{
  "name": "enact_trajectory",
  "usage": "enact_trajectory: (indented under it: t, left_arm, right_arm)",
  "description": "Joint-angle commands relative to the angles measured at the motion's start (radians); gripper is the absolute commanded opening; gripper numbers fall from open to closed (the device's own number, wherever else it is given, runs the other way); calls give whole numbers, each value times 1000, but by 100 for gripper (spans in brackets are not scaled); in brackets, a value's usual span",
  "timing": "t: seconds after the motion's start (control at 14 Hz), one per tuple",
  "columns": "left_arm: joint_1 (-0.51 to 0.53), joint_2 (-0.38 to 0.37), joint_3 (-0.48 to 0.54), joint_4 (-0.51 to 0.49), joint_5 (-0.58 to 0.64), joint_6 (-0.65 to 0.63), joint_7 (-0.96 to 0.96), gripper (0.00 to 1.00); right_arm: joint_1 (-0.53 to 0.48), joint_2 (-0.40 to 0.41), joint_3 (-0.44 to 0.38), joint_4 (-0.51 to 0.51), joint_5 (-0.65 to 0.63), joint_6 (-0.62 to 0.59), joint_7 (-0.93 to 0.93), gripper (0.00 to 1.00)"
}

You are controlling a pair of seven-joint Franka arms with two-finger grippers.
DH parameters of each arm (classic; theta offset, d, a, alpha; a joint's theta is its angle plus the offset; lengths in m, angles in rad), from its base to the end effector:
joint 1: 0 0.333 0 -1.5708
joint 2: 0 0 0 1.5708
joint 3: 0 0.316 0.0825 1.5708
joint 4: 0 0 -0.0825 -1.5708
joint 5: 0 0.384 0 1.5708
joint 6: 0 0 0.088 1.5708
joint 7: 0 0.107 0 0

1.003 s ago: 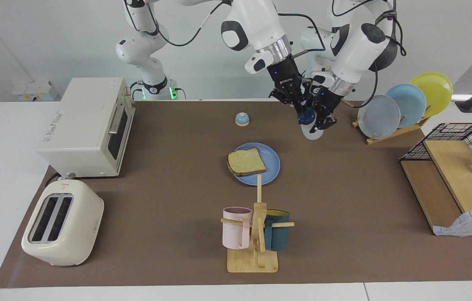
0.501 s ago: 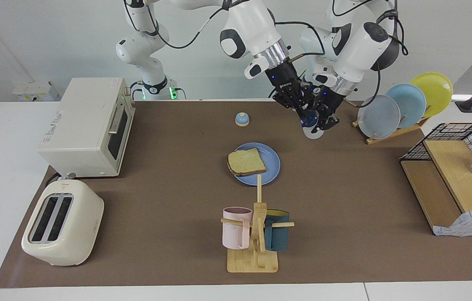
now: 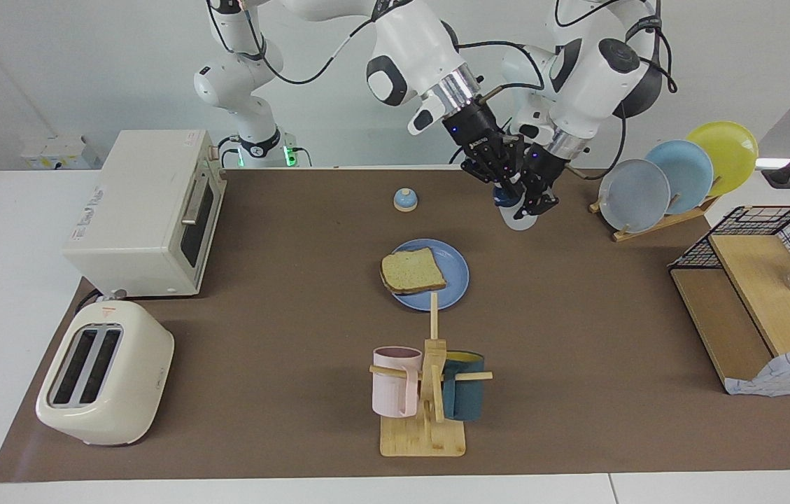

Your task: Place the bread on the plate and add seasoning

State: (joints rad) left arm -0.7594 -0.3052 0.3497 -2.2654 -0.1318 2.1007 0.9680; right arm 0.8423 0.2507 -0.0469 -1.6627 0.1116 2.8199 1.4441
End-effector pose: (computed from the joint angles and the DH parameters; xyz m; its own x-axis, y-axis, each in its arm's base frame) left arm 0.4371 -0.1870 0.4880 0.2387 -0.9394 0.2460 -0.9707 -0.2377 0.0343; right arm 0.4815 0.4887 0.5706 0.7429 -0.6694 0.0064 -0.4078 -0.4601 -0.7886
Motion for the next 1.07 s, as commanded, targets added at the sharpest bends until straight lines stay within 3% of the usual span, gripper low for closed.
enact_trajectory:
  t: [0.0,0.14,0.21,0.29,0.57,0.72,1.0]
  left_arm:
    - [-18,-28,-1,-37,4,-27,14,0]
    - [-17,-26,-1,-37,4,-27,14,0]
    - [-14,-26,-1,-34,4,-27,14,0]
    - [-11,-26,-1,-32,4,-27,15,0]
    - [-6,-11,0,-13,26,-22,6,0]
    - [-11,26,-3,48,160,-33,-37,0]
    - [-18,90,-61,145,360,-129,-63,0]
  right_arm:
    - [-14,18,7,24,-3,64,27,0]
    - [-15,18,7,24,-4,62,22,0]
    - [-23,18,7,24,-4,55,19,55]
    - [-31,18,8,24,-4,47,24,100]
    - [-46,15,9,27,-6,-8,16,100]
    - [-77,12,7,29,-6,-69,-19,100]
    - [-201,-16,9,37,-6,-365,-423,100]
